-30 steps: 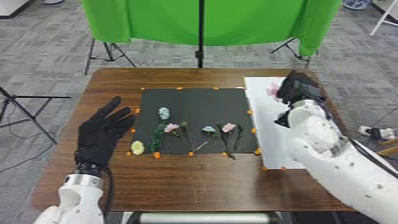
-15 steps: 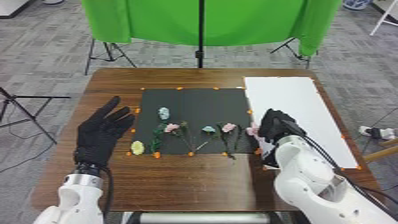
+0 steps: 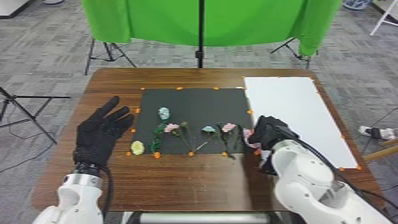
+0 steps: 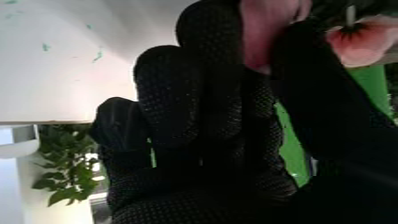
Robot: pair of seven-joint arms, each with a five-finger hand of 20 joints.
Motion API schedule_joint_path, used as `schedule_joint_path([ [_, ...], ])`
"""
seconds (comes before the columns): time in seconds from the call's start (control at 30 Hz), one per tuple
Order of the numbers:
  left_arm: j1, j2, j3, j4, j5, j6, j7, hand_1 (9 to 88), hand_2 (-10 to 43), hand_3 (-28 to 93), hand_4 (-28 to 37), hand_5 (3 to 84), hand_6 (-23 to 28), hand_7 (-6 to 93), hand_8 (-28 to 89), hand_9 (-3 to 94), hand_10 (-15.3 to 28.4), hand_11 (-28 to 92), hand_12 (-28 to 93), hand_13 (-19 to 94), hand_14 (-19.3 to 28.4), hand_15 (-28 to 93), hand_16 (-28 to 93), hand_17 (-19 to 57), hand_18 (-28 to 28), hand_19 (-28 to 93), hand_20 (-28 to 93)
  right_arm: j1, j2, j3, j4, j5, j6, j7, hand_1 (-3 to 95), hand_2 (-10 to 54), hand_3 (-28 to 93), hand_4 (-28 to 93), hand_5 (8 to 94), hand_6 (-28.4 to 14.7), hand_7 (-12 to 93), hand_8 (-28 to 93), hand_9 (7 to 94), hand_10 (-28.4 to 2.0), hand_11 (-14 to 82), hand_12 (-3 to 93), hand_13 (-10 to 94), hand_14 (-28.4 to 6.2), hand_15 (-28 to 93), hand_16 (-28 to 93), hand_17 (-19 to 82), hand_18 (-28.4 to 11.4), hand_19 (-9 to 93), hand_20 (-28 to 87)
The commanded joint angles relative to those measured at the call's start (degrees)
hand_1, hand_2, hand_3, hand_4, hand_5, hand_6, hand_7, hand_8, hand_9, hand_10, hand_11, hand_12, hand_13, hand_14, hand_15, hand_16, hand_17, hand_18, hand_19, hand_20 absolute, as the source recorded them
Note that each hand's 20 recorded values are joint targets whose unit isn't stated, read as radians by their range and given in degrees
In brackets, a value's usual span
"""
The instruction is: Arrange flowers
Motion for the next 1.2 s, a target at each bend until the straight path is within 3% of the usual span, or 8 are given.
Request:
schedule_joint_path([
  [0.03, 0.58, -0.53, -0.12, 0.02, -0.03, -0.08, -0.55, 25.6, 8.1, 80, -22.9, 39.2, 10.2, 14.0, -10, 37.3, 21.1, 28, 11, 28, 28.4, 57, -9, -7.7, 27.4, 59, 12, -0.69, -1.04, 0.5, -1.66, -3.6, -3.97, -0.48, 40.6, -9.5, 69, -28, 75.7, -2.8, 15, -11, 81.2, -12.7, 37.5, 19.2, 71, -11.5, 75, 15, 35, -24.9, 93, 62],
  [0.37, 0.53, -0.7, -0.27, 0.04, 0.07, -0.05, -0.8, 25.7, 8.2, 80, -22.6, 39.3, 10.2, 14.0, -10, 37.3, 21.0, 28, 11, 28, 28.3, 57, -9, -7.7, 27.4, 59, 12, -3.65, -2.11, 6.18, -5.72, -0.29, -6.72, -2.01, 41.9, -9.5, 54, -28, 65.7, -8.8, 12, -10, 68.8, -17.2, 44.8, 18.8, 63, -14.4, 81, 14, 32, -26.9, 93, 64],
  [0.57, -0.21, -0.28, 0.12, 0.89, -0.47, 0.12, -0.32, 25.8, 8.0, 79, -22.6, 39.2, 10.2, 14.0, -10, 37.3, 21.0, 28, 11, 28, 28.3, 56, -9, -7.7, 27.4, 59, 12, -4.74, -0.24, 8.81, -6.9, 5.09, 7.98, -5.97, 35.0, -9.5, 58, -28, 60.7, -10.1, 11, -10, 63.0, -19.7, 41.9, 16.6, 57, -16.4, 81, 11, 27, -26.7, 92, 58],
  [0.63, -0.73, -0.27, 0.4, 1.69, -0.56, -0.3, 0.3, 25.6, 8.0, 79, -23.1, 39.2, 10.0, 13.9, -10, 37.3, 21.0, 28, 11, 28, 28.3, 56, -9, -7.7, 27.3, 59, 12, -5.46, -1.14, 11.21, -6.17, 12.94, 13.88, -10.29, 27.5, -9.3, 65, -28, 58.8, -8.9, 12, -10, 62.2, -20.2, 38.8, 15.8, 55, -17.4, 78, 9, 23, -26.1, 88, 53],
  [0.73, -1.59, -0.22, 1.21, 2.92, -0.6, -0.79, 1.61, 24.7, 7.9, 78, -24.0, 39.7, 9.0, 13.3, -10, 37.4, 20.7, 27, 11, 28, 28.4, 56, -9, -7.7, 27.3, 59, 12, -6.31, -3.48, 13.91, -3.61, 28.73, 22.32, -18.4, 19.7, 2.7, 72, -28, 59.0, -5.5, 13, -11, 61.6, -20.3, 28.7, 14.0, 51, -19.0, 67, 6, 17, -25.1, 76, 46],
  [1.0, -2.6, 0.35, 3.29, 4.89, -0.84, -0.37, 5.78, 21.3, 7.2, 79, -27.7, 38.5, 5.5, 11.5, -10, 35.3, 18.0, 22, 11, 27, 26.9, 51, -9, -8.2, 27.2, 56, 12, -8.07, -11.78, 19.78, 3.64, 64.83, 20.27, -35.59, 14.7, 11.1, 77, -28, 50.1, -0.7, 12, -12, 49.0, -17.2, 12.1, 12.2, 35, -22.1, 33, 10, 4, -22.9, 54, 27],
  [1.13, -2.35, 0.05, 3.05, 5.32, -0.63, -0.82, 6.02, 20.6, 7.1, 79, -28.1, 37.5, 4.8, 11.7, -10, 34.8, 17.5, 21, 11, 27, 26.3, 49, -8, -8.5, 26.8, 55, 12, -9.92, -14.0, 21.55, 4.39, 68.63, 19.92, -38.17, 13.4, 11.8, 78, -28, 46.5, 0.3, 12, -12, 47.0, -16.2, 10.0, 12.4, 34, -22.1, 28, 12, 2, -22.8, 51, 25],
  [1.2, -2.07, -0.21, 2.65, 5.41, 1.19, -0.42, 5.21, 20.2, 6.9, 79, -28.2, 37.1, 4.5, 11.8, -10, 34.8, 17.4, 21, 11, 27, 26.3, 49, -7, -8.5, 26.8, 55, 12, -10.83, -13.9, 22.53, 4.79, 70.93, 19.15, -39.81, 12.5, 11.8, 78, -28, 44.7, 1.1, 12, -11, 46.6, -16.0, 9.5, 12.7, 33, -22.1, 27, 13, 2, -22.8, 50, 25],
])
